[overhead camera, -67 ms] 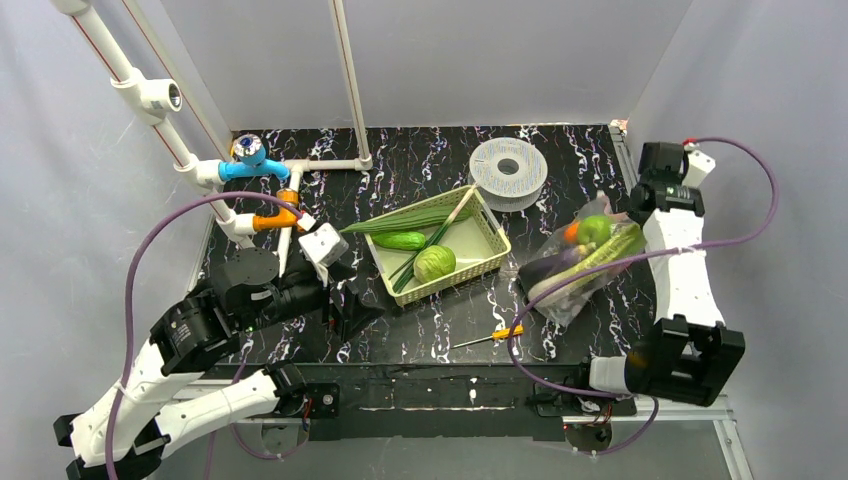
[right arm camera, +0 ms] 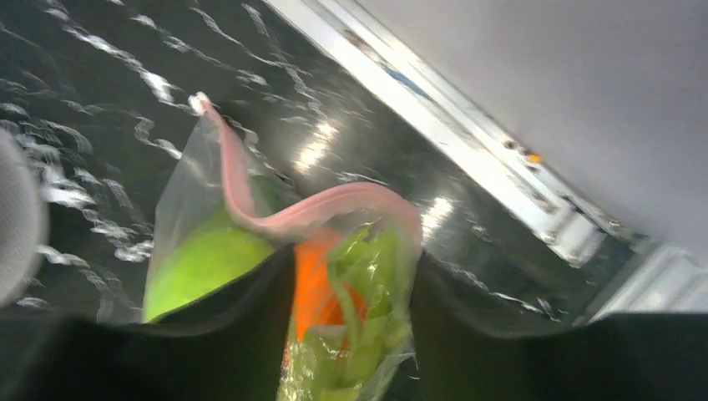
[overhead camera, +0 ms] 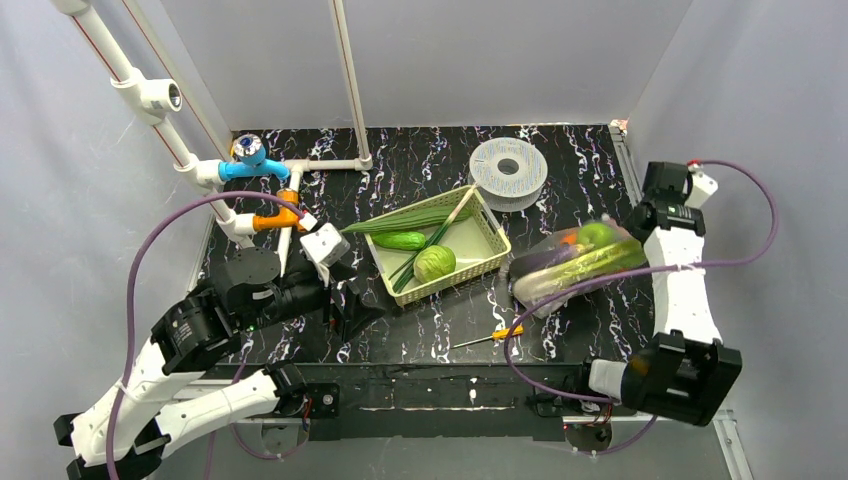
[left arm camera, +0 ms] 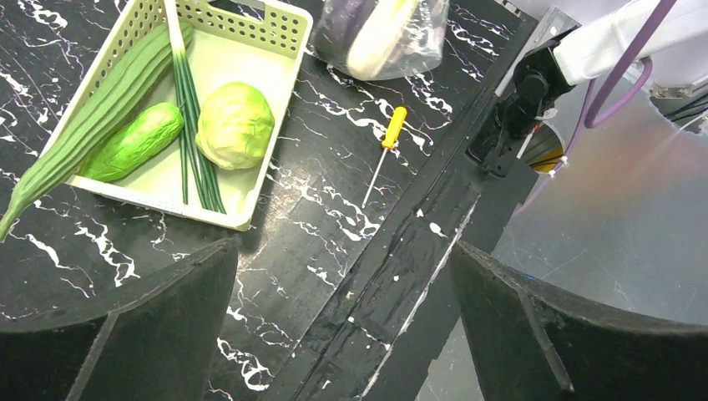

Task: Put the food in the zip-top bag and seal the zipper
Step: Place the zipper food storage bag at the center of the board, then reset both arms

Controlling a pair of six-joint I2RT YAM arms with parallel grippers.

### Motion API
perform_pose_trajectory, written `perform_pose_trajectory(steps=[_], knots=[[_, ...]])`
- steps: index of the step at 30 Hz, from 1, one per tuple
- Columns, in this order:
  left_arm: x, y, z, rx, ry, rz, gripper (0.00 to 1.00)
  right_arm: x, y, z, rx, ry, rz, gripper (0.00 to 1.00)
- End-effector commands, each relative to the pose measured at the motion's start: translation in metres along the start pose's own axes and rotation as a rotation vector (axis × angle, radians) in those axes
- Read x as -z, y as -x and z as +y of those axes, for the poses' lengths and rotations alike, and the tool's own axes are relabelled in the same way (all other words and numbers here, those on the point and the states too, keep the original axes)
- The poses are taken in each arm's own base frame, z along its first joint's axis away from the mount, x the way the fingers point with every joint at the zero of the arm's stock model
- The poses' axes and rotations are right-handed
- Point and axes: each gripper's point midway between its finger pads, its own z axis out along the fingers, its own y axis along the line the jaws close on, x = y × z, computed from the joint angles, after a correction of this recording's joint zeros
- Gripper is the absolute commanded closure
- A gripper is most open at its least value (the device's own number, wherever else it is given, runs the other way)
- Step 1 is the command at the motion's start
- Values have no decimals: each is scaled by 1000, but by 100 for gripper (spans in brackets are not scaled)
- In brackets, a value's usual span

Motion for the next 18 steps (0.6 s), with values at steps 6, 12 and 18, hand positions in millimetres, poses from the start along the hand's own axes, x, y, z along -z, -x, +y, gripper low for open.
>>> perform_pose_trajectory(steps=[6, 12, 18], knots=[[-3, 6, -2, -13, -16, -36, 2, 72, 44, -37, -146, 29, -227, 6], [0, 13, -3, -9, -19, -70, 2, 121, 50, 3, -130, 344, -222, 2], [15, 31, -3, -8, -6, -153, 2, 216, 52, 56, -203, 846, -187, 2]])
